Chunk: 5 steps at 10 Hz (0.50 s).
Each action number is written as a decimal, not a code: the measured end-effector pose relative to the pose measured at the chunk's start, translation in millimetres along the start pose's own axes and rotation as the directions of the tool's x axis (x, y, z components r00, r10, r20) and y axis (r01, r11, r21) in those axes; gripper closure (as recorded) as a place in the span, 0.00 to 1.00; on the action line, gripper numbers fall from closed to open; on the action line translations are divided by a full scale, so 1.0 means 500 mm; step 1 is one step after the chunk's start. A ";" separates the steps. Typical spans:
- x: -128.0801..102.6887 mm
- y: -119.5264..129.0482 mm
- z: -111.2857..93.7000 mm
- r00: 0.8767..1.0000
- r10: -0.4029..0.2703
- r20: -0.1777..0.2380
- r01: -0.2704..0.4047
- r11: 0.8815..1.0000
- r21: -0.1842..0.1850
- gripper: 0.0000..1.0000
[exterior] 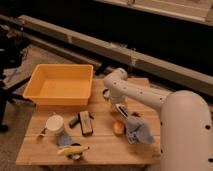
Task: Wipe table surface with brush
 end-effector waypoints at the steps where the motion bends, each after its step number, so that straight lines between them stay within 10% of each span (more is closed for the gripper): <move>1: -0.001 -0.002 0.002 1.000 -0.002 0.009 0.002 1.000 0.003 0.63; 5: -0.001 -0.006 0.004 1.000 -0.012 0.019 0.012 1.000 0.000 0.95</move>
